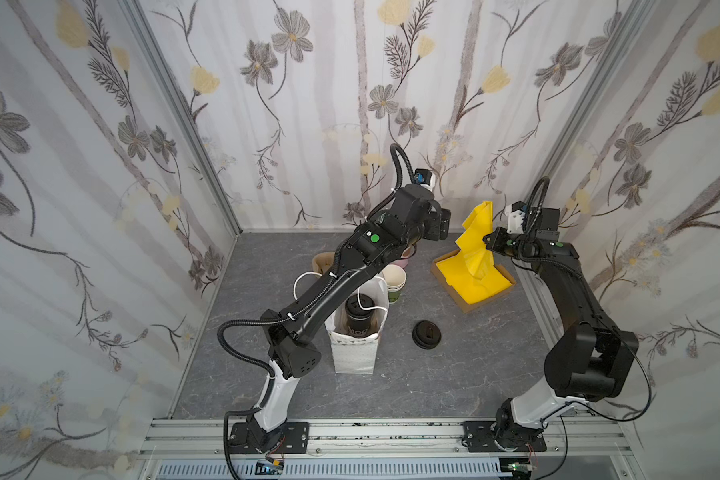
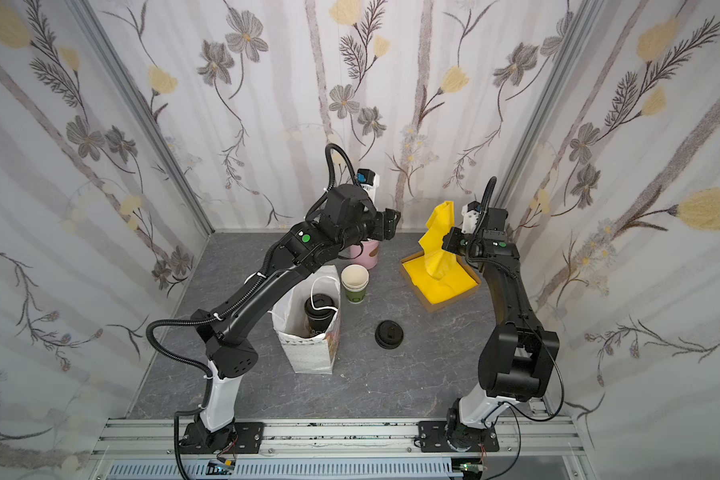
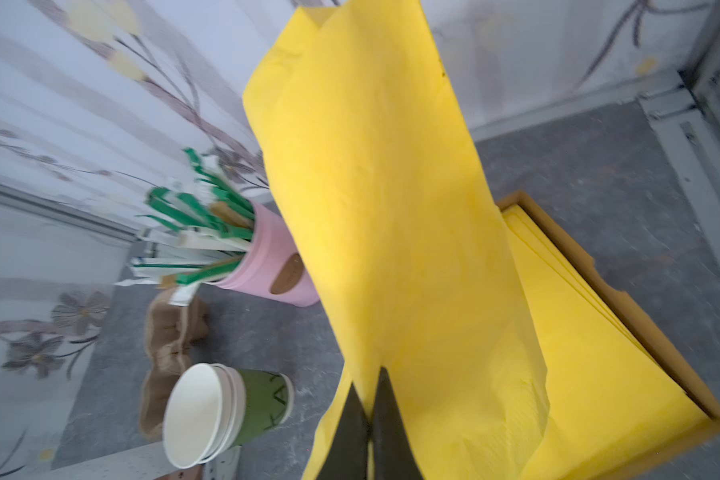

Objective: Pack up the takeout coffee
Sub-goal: 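Lift the yellow napkin with the right gripper while the left gripper swings toward it, then carry the napkin over the bag with the right gripper while the left gripper hovers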

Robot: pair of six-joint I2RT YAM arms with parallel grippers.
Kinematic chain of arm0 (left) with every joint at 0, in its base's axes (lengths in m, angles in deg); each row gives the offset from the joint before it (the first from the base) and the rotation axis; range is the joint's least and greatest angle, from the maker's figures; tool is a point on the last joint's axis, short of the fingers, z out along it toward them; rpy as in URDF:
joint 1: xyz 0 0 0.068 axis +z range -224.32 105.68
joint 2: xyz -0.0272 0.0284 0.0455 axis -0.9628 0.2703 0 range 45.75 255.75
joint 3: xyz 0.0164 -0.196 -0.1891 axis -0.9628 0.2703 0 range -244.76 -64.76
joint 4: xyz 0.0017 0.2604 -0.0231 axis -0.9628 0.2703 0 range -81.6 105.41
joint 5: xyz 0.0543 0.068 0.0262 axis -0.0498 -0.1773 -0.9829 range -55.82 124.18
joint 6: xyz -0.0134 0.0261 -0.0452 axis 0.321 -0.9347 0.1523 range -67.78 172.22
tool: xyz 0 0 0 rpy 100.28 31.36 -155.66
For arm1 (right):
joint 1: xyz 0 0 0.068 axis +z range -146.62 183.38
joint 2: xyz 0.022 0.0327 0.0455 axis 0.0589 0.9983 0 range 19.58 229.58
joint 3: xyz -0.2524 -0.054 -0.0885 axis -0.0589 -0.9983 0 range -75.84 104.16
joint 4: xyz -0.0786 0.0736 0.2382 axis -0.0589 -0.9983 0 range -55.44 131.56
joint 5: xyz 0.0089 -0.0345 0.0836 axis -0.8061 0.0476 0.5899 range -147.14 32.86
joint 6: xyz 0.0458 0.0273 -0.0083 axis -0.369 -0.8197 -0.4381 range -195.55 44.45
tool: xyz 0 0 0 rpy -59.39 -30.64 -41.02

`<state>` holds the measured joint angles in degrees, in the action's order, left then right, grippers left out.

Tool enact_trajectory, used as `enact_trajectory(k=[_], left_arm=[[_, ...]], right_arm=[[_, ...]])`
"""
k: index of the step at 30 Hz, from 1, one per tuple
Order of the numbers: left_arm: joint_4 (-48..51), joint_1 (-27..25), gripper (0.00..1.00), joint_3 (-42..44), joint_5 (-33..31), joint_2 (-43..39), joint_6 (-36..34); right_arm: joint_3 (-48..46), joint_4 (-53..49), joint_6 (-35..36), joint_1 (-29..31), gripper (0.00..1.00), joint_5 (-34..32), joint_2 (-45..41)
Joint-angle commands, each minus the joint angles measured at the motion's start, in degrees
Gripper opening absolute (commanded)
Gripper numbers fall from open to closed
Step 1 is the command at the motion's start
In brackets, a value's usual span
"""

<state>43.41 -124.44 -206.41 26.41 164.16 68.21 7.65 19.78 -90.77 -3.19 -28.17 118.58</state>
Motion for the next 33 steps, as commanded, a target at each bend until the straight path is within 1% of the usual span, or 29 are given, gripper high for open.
enact_trajectory(k=[1, 3, 5, 8, 10, 14, 17, 19, 21, 24, 27, 30, 32, 33], left_arm=[[-1.8, 0.1, 0.8, -2.4, 4.8, -0.2, -2.4], [-1.8, 0.2, 0.81, -3.4, 6.6, -0.3, -3.7], [-1.8, 0.2, 0.81, -3.7, 7.2, -0.9, -4.7], [-1.8, 0.4, 0.82, -3.0, 6.0, -3.1, -5.7], [-1.8, 0.7, 0.82, -1.6, 5.8, -5.6, -6.3], [-1.8, 0.7, 0.82, 4.6, 9.0, -13.6, -10.1], [-1.8, 0.8, 0.83, 14.4, 12.2, -22.7, -13.3], [-1.9, 0.8, 0.83, 21.2, 13.0, -29.1, -13.9], [-2.0, 0.8, 0.84, 28.4, 14.1, -36.2, -13.8], [-2.5, 0.7, 0.84, 36.4, 14.3, -45.8, -12.4], [-3.7, 0.8, 0.91, 43.4, 14.3, -55.4, -12.8], [-4.1, 0.8, 0.96, 45.9, 13.7, -61.6, -14.2], [-4.2, 0.8, 1.0, 46.6, 13.3, -64.0, -16.5], [-4.1, 0.8, 1.0, 47.0, 13.4, -64.8, -18.0]], right_arm=[[-4.6, 19.1, -3.4, 1.9, 0.0, 15.6, -5.7], [-8.2, 28.3, -4.8, 4.3, 0.0, 19.3, -11.2], [-11.8, 39.2, -8.2, 6.8, 0.0, 22.8, -15.1], [-14.3, 52.5, -14.2, 9.8, 0.0, 29.3, -17.7], [-14.6, 57.5, -16.0, 12.1, 0.0, 32.6, -18.4], [-14.2, 59.1, -12.7, 16.9, 0.0, 37.6, -18.6], [-15.2, 62.9, -10.0, 20.7, 0.0, 40.3, -18.7], [-16.1, 65.4, -7.1, 23.5, 0.0, 41.4, -18.9], [-16.7, 66.2, -3.6, 26.4, 0.0, 41.2, -19.0], [-16.2, 66.3, -0.5, 30.4, 0.0, 41.2, -17.9], [-14.3, 66.5, 0.7, 34.2, 0.0, 41.2, -15.0], [-11.3, 65.3, 1.1, 37.4, 0.0, 41.6, -12.0], [-10.3, 64.3, 2.2, 39.2, 0.0, 42.5, -10.6], [-10.2, 63.8, 3.3, 40.0, 0.0, 43.1, -10.1]])
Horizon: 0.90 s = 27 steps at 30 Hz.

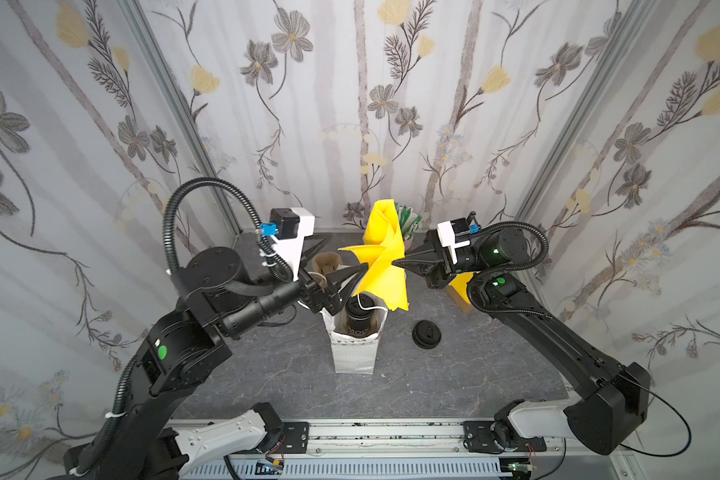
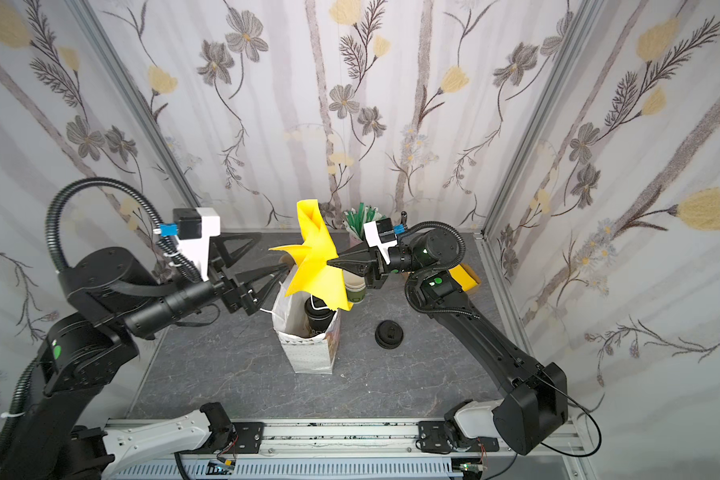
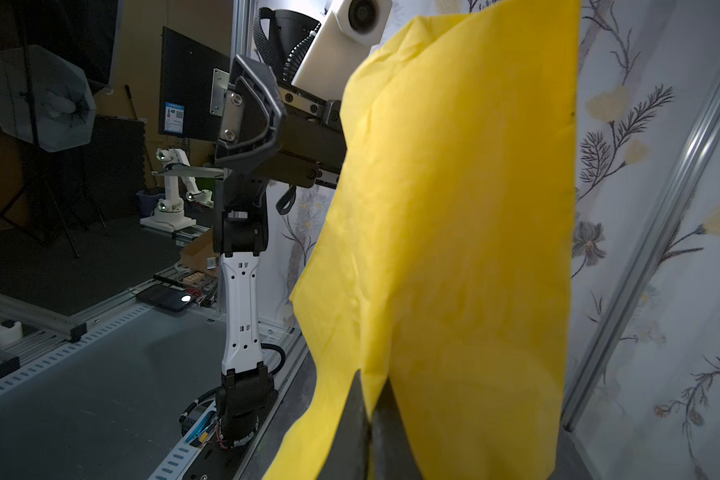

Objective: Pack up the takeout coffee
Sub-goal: 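Carry the napkin over the bag with the right gripper while the left gripper hovers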

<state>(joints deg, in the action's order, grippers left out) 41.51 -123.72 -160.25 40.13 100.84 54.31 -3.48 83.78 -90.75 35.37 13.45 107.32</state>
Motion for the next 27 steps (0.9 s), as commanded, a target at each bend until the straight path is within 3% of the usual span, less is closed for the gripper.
enact_trajectory(k=[1, 8, 13, 20, 24, 26, 27], left_arm=[[-2.2, 0.0, 1.0, 1.3, 0.2, -1.9, -5.8], [-2.2, 0.1, 1.0, 2.0, 0.5, -0.8, -12.7], [-2.1, 0.1, 1.0, 1.4, 1.0, 1.0, -13.2], [-2.0, 0.0, 0.99, 2.3, 8.2, 1.2, -13.6], [-1.6, 0.1, 0.83, 3.4, 8.8, 1.6, -12.9], [-1.3, 0.1, 0.69, 3.9, 8.8, 1.8, -12.7], [-1.3, 0.1, 0.56, 3.9, 8.5, 1.8, -12.7]], right_arm=[[1.2, -1.1, 4.6, 2.2, 0.0, 2.0, 1.6], [4.9, -16.4, 16.6, 4.9, 0.0, 2.6, 2.8], [9.2, -35.0, 31.8, 5.8, 0.0, 1.2, 3.1], [11.3, -41.7, 37.1, 5.9, 0.0, 0.3, 3.2], [11.5, -42.6, 38.0, 5.9, 0.0, -0.1, 3.3], [11.5, -43.2, 38.1, 5.9, 0.0, -0.2, 3.0], [11.5, -43.5, 38.2, 5.9, 0.0, -0.2, 2.8]])
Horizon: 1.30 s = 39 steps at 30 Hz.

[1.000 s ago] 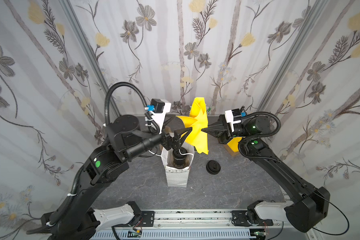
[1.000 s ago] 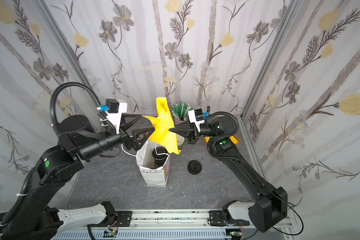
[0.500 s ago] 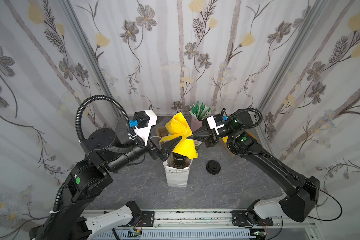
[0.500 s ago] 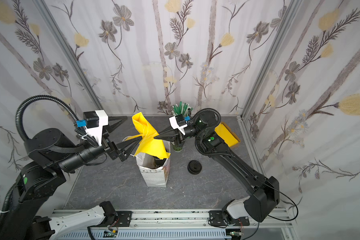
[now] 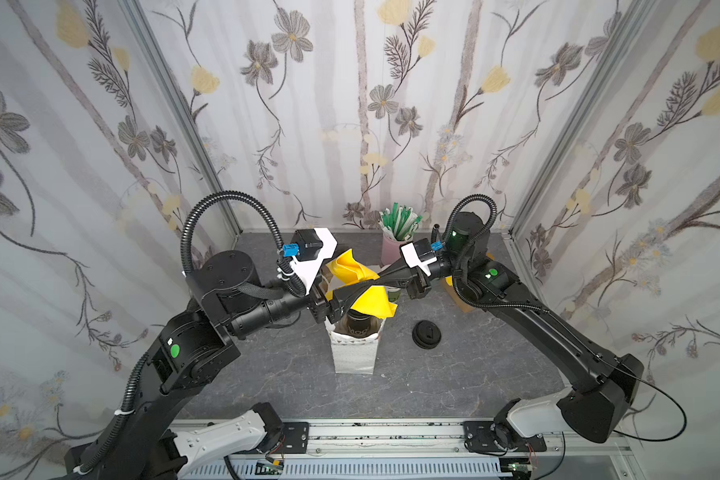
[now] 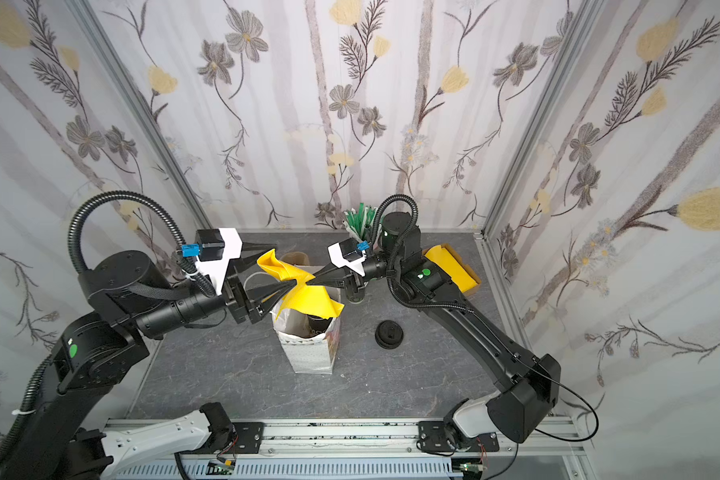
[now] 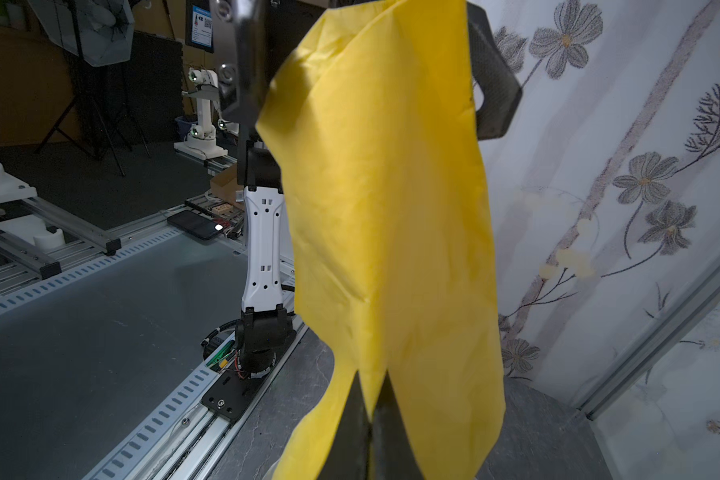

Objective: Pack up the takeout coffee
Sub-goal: 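Carry the napkin over the bag with the right gripper while the left gripper hovers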

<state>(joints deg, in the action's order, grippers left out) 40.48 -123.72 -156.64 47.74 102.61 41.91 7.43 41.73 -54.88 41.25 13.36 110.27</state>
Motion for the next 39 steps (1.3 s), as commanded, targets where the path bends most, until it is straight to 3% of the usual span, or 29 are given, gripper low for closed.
enact_trajectory(k=[1, 5, 7, 9, 10, 11, 13, 18, 21, 23, 27, 32, 33, 34, 35, 36, 37, 39], left_arm=[[-0.3, 0.1, 0.43, 0.3, 0.2, 0.2, -0.5], [-0.4, 0.1, 0.09, 0.3, -3.8, -0.3, -2.4], [-0.4, 0.1, 0.01, 0.0, -6.6, -0.3, -3.3], [-0.3, 0.1, 0.0, -0.3, -9.4, -0.2, -4.2], [-0.3, 0.1, 0.0, -0.3, -10.7, -0.2, -4.6], [-0.3, 0.1, 0.0, -0.3, -11.5, -0.1, -4.9], [-0.3, 0.0, 0.0, -0.1, -10.9, -0.1, -5.1], [-0.2, 0.1, 0.0, 1.0, -7.3, -0.2, -3.8], [-0.2, 0.0, 0.0, 2.0, -6.3, -0.5, -3.2], [-0.2, 0.1, 0.0, 2.6, -6.3, -0.6, -3.0], [-0.2, 0.0, 0.0, 3.1, -6.2, -0.3, -2.9], [-0.3, 0.0, 0.0, 3.2, -8.8, -1.0, -3.8], [-0.3, 0.0, 0.16, 2.9, -10.0, -1.4, -4.2], [-0.3, 0.0, 0.47, 2.6, -11.7, -1.7, -4.5], [-0.4, 0.0, 0.72, 2.2, -13.3, -1.9, -4.8], [-0.5, 0.0, 0.86, 1.8, -15.0, -2.1, -5.2], [-0.7, 0.1, 0.93, 1.6, -16.5, -2.2, -5.7], [-1.2, 0.0, 0.99, 0.9, -19.1, -2.3, -5.9]], right_arm=[[0.6, -1.8, 2.5, 0.0, 0.0, -0.1, -0.2], [0.2, -2.1, 2.4, 0.0, 0.0, -0.3, -0.7], [0.0, -1.1, 0.9, 0.0, 0.0, -1.5, -0.7], [-0.4, -0.1, -0.7, 0.0, 0.4, -3.3, -0.6], [-0.7, 0.7, -1.2, 0.1, 0.49, -4.0, -0.7], [-0.9, 1.6, -1.6, 0.2, 0.52, -4.3, -0.8], [-1.0, 2.8, -1.9, 0.7, 0.68, -6.2, -1.0], [-0.2, 3.0, 0.7, 3.0, 0.81, -9.5, -0.5], [2.8, 0.2, 1.4, 4.6, 0.79, -9.1, 1.9], [5.2, -2.5, 2.0, 5.6, 0.72, -8.7, 3.4], [6.9, -3.5, 0.3, 7.1, 0.52, -8.1, 4.9], [6.8, -2.9, -2.9, 7.6, 0.15, -6.9, 5.5], [6.7, -2.8, -3.2, 7.6, 0.1, -7.3, 5.5], [6.2, -2.2, -3.8, 7.6, 0.06, -8.1, 5.3], [5.4, -0.5, -5.1, 7.6, 0.01, -8.7, 5.1], [3.8, 2.6, -7.4, 7.7, 0.0, -9.3, 4.7], [1.6, 6.9, -10.2, 7.7, 0.0, -9.7, 4.2], [-2.6, 17.5, -16.1, 8.0, 0.0, -11.4, 3.1]])
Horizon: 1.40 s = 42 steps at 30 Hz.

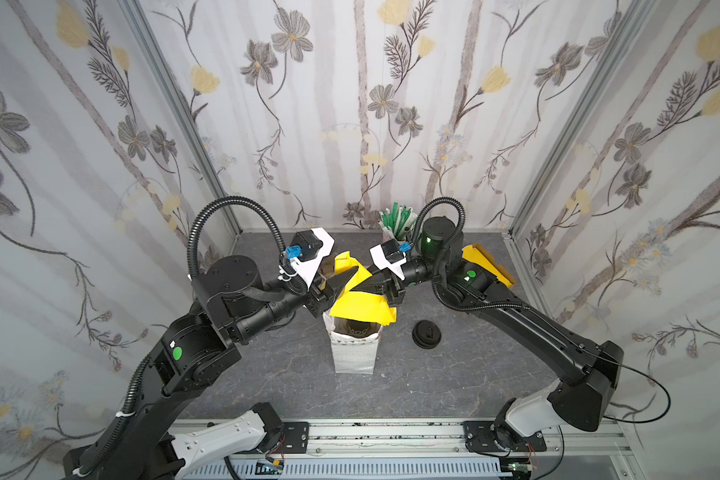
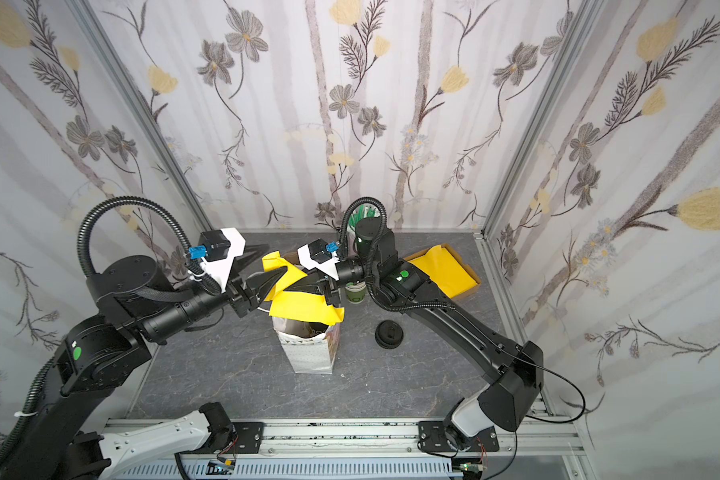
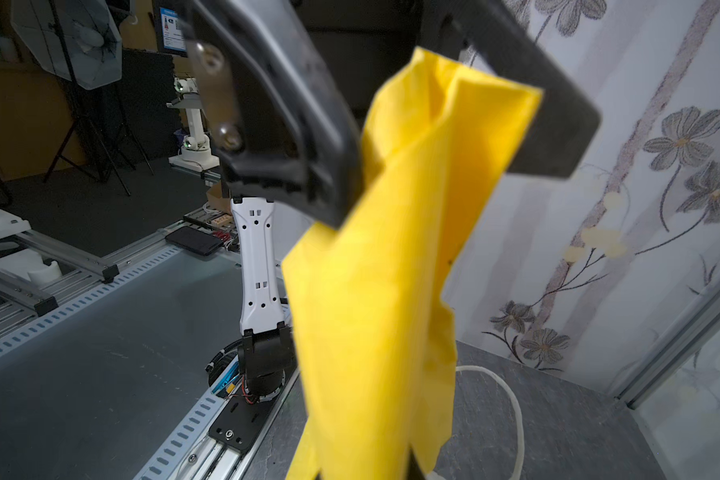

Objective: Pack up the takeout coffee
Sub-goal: 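Carry the napkin over the bag with the right gripper while the left gripper hovers, then lower the yellow napkin into the white bag with the right gripper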

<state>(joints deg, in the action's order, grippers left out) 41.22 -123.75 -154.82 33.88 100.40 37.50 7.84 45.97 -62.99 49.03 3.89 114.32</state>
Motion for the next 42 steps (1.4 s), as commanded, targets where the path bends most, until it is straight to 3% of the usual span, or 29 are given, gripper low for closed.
enact_trajectory(k=[1, 4, 12, 19, 29, 32, 42], left_arm=[[-2.3, 0.1, 1.0, -1.1, -6.7, -0.2, -1.5], [-4.1, 0.1, 1.0, -1.5, -11.4, 0.0, -1.3], [-12.0, 0.1, 1.0, -2.5, -29.0, -1.4, 1.1], [-13.4, 0.1, 1.0, -1.3, -31.2, -2.8, 2.8], [-14.9, 0.1, 1.0, 0.3, -36.3, -2.0, 2.2], [-15.4, 0.1, 1.0, 0.5, -36.9, -1.7, 3.0], [-16.6, 0.1, 1.0, 0.8, -37.2, -1.5, 4.0]], right_arm=[[-5.3, 18.6, -11.0, 0.7, 0.0, -3.6, -1.3], [-10.0, 30.7, -13.6, 3.5, 0.0, -10.0, -1.8], [-12.4, 46.1, -14.6, 6.4, 0.0, -24.5, 2.5], [-15.7, 47.2, -11.7, 6.5, 0.0, -29.2, 1.8], [-29.7, 48.7, -10.8, 7.3, 0.0, -26.6, -5.3], [-30.6, 47.1, -11.0, 7.4, 0.0, -25.0, -6.5], [-27.4, 31.7, -15.4, 6.1, 0.15, -22.4, -7.3]])
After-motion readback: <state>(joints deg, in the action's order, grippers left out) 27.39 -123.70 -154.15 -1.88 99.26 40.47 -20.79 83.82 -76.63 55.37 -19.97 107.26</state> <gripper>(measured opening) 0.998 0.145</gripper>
